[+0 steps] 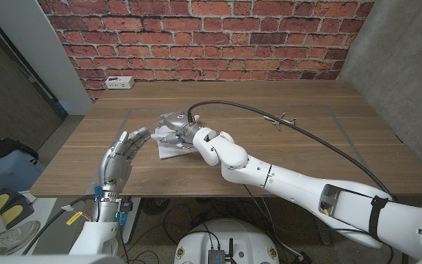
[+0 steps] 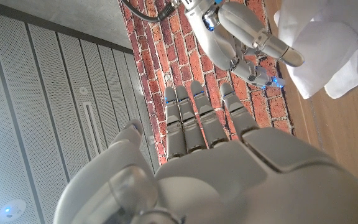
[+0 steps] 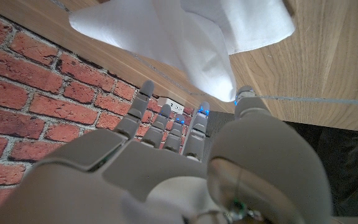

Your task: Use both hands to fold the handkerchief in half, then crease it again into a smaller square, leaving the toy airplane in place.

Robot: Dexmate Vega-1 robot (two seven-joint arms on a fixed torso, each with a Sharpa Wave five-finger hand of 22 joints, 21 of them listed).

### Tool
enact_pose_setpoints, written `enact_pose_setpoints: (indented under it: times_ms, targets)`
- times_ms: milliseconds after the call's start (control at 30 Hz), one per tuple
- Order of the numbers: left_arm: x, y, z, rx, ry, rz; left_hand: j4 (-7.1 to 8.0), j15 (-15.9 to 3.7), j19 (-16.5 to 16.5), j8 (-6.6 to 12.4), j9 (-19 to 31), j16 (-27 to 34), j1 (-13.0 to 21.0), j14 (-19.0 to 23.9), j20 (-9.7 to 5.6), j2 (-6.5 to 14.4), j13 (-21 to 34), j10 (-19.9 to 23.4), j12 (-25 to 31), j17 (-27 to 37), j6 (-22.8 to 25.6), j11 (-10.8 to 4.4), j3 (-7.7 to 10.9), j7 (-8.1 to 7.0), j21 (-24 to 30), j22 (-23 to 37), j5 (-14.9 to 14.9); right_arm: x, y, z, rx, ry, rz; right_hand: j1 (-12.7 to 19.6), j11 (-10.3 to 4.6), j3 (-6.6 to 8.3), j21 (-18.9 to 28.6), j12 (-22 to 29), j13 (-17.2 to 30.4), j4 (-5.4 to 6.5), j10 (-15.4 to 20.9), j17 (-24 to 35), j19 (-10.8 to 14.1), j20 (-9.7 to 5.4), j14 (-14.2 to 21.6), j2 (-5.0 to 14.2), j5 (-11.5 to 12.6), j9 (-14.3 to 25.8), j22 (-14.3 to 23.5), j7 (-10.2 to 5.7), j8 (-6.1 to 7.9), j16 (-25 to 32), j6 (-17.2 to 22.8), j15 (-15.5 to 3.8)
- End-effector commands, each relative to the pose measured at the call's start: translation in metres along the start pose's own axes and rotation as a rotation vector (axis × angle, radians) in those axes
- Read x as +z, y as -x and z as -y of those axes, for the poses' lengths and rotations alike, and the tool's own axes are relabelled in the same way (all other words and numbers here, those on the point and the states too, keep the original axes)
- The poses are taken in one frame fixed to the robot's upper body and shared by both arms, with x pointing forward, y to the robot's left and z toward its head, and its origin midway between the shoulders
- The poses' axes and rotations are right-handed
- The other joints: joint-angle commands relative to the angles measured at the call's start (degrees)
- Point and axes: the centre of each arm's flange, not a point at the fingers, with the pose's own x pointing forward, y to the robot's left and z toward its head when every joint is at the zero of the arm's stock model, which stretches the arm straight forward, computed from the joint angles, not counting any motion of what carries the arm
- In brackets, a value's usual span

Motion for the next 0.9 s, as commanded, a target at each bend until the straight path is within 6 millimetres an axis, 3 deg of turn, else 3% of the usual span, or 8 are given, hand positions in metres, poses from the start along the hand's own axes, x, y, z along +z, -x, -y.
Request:
enact_pose_setpoints:
  times_ms: [33, 200, 267, 333, 400, 567, 733, 900]
  targets:
    - [-0.003, -0.002, -0.001, -0.007, 0.005, -0.014, 0.38, 0.11, -0.18, -0.09, 0.27, -0.19, -0.52, -0.25, 0.30, -0.10, 0.26, 0.09, -0.15, 0.25, -0.39, 0.19, 0.18, 0.11, 0.18, 0.16, 0.04, 0.005, -0.016, -0.011, -0.022, 0.079, -0.010, 2.93, -0.48, 0.86, -0.20, 0.80, 0.09, -1.81, 2.37, -0.53, 1.78, -0.31, 1.73, 0.51, 0.77, 0.12, 0.11, 0.12, 1.38, 0.76, 3.74, -1.36]
    - [-0.006, -0.003, -0.001, -0.007, 0.007, -0.024, 0.42, 0.27, -0.27, -0.11, 0.27, -0.17, -0.73, -0.29, 0.29, -0.20, 0.29, -0.11, -0.23, 0.25, -0.59, 0.26, 0.18, 0.18, 0.17, 0.17, 0.03, 0.006, -0.020, -0.020, -0.113, 0.076, -0.011, 7.16, -2.04, 2.01, -0.54, 1.71, -0.04, -3.72, 6.99, -1.83, 4.16, -1.00, 5.10, 0.55, 1.29, 0.20, 0.11, 0.27, 4.13, 2.01, 13.15, -3.41]
    - [-0.006, -0.004, -0.001, -0.008, 0.008, -0.026, 0.44, 0.24, -0.30, -0.10, 0.27, -0.16, -0.80, -0.29, 0.29, -0.23, 0.30, -0.16, -0.26, 0.25, -0.63, 0.29, 0.19, 0.08, 0.17, 0.18, 0.03, 0.006, -0.020, -0.021, -0.147, 0.064, -0.011, 11.25, -2.74, 3.69, -0.43, 2.39, -0.09, -4.26, 11.01, -2.42, 6.27, -2.22, 8.09, 1.76, 1.44, 0.34, 0.15, 0.13, 5.97, 3.25, 18.94, -5.63]
    - [-0.007, -0.004, -0.002, -0.009, 0.007, -0.030, 0.45, 0.30, -0.34, -0.10, 0.27, -0.17, -0.87, -0.35, 0.32, -0.25, 0.31, -0.15, -0.25, 0.25, -0.69, 0.29, 0.20, 0.01, 0.16, 0.18, 0.03, 0.002, -0.021, -0.024, -0.225, 0.002, -0.018, 13.87, -3.84, 4.46, -0.60, 3.14, -0.08, -3.86, 15.51, -2.71, 7.22, -2.84, 10.81, 2.44, 0.96, 0.70, 0.18, -0.43, 8.40, 4.61, 25.14, -7.06]
    - [-0.008, -0.005, -0.002, -0.011, 0.007, -0.032, 0.46, 0.29, -0.32, -0.12, 0.27, -0.18, -0.94, -0.38, 0.33, -0.26, 0.33, -0.20, -0.27, 0.25, -0.80, 0.43, 0.21, 0.10, 0.18, 0.18, 0.02, -0.002, -0.021, -0.026, -0.278, -0.064, -0.025, 14.85, -3.91, 4.70, -0.68, 3.66, -0.04, -3.53, 18.66, -2.63, 7.82, -3.16, 12.39, 2.97, 0.55, 1.11, 0.21, 1.27, 10.50, 5.60, 29.54, -7.70]
    - [-0.009, -0.007, -0.002, -0.023, -0.009, -0.039, 0.49, 0.28, -0.49, -0.15, 0.27, -0.21, -1.10, -0.55, 0.41, -0.32, 0.36, -0.43, -0.37, 0.25, -1.04, 0.46, 0.25, -0.03, 0.14, 0.19, 0.02, -0.016, -0.024, -0.029, -0.405, -0.319, -0.084, 15.21, -3.43, 5.13, -0.64, 4.42, 0.04, -3.17, 22.67, -2.70, 8.67, -3.32, 16.36, 3.24, 0.11, 1.13, 0.22, 2.83, 11.30, 7.19, 30.63, -8.59]
    - [-0.010, -0.008, -0.002, -0.028, -0.013, -0.043, 0.50, 0.34, -0.58, -0.17, 0.27, -0.29, -1.26, -0.83, 0.43, -0.38, 0.39, -0.72, -0.47, 0.24, -1.28, 0.49, 0.29, -0.12, 0.13, 0.20, 0.02, -0.029, -0.022, -0.029, -0.510, -0.560, -0.168, 15.44, -2.06, 5.51, -0.71, 4.72, 0.08, -3.14, 24.52, -2.82, 8.85, -3.17, 18.25, 3.36, -0.10, 1.08, 0.24, 3.89, 11.70, 7.82, 31.21, -7.98]
    - [-0.012, -0.011, -0.002, -0.031, -0.012, -0.044, 0.50, 0.38, -0.63, -0.17, 0.27, -0.26, -1.39, -0.84, 0.44, -0.44, 0.42, -0.79, -0.50, 0.24, -1.43, 0.29, 0.32, -0.10, 0.13, 0.21, 0.01, -0.037, -0.016, -0.026, -0.571, -0.682, -0.215, 15.85, -1.53, 6.09, -1.48, 4.67, 0.11, -3.28, 25.43, -2.97, 7.06, -1.88, 19.59, 3.28, -0.23, 0.99, 0.26, 4.27, 12.00, 8.06, 31.57, -7.34]
